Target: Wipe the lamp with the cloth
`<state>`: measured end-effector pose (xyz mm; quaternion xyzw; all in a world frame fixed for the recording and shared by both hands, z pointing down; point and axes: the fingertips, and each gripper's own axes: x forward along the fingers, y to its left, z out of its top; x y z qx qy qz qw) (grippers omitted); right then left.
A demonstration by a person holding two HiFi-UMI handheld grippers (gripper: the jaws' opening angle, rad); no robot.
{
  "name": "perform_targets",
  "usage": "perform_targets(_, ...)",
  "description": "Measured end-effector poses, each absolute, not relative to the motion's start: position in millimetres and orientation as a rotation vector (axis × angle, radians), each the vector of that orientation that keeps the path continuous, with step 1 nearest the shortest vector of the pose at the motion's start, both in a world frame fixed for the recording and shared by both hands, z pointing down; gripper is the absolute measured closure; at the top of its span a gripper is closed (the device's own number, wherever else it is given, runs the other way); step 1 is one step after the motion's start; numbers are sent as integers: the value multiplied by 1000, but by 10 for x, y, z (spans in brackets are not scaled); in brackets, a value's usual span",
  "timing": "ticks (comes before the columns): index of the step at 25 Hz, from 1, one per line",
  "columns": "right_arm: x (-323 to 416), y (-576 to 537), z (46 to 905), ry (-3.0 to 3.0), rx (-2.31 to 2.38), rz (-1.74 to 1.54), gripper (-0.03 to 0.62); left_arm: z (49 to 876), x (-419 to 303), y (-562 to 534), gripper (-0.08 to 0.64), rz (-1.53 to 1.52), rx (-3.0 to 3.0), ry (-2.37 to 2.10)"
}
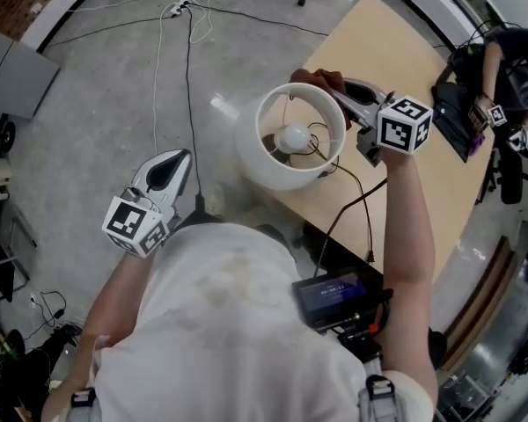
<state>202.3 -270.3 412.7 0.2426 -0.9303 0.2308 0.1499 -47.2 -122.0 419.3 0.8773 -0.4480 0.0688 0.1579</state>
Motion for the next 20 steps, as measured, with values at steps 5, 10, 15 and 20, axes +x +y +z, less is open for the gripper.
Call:
perform_targets(5, 2192, -2771, 4627, -2460, 725, 603, 476, 4218, -500, -1240, 558, 192, 2499, -1287)
perform_targets(10, 2357, -2870, 4665, -2409, 802, 551, 477, 4249, -538, -1238, 558, 186, 2496, -1290)
perform_targets(15, 2103, -2917, 3640, -2709, 673, 537, 479, 4258, -581, -1275, 558, 178, 2483, -1301)
perform_targets(20, 1761, -2810, 3072, -2879, 311, 629, 480, 4272, -532, -1293, 558, 161, 2483, -1299)
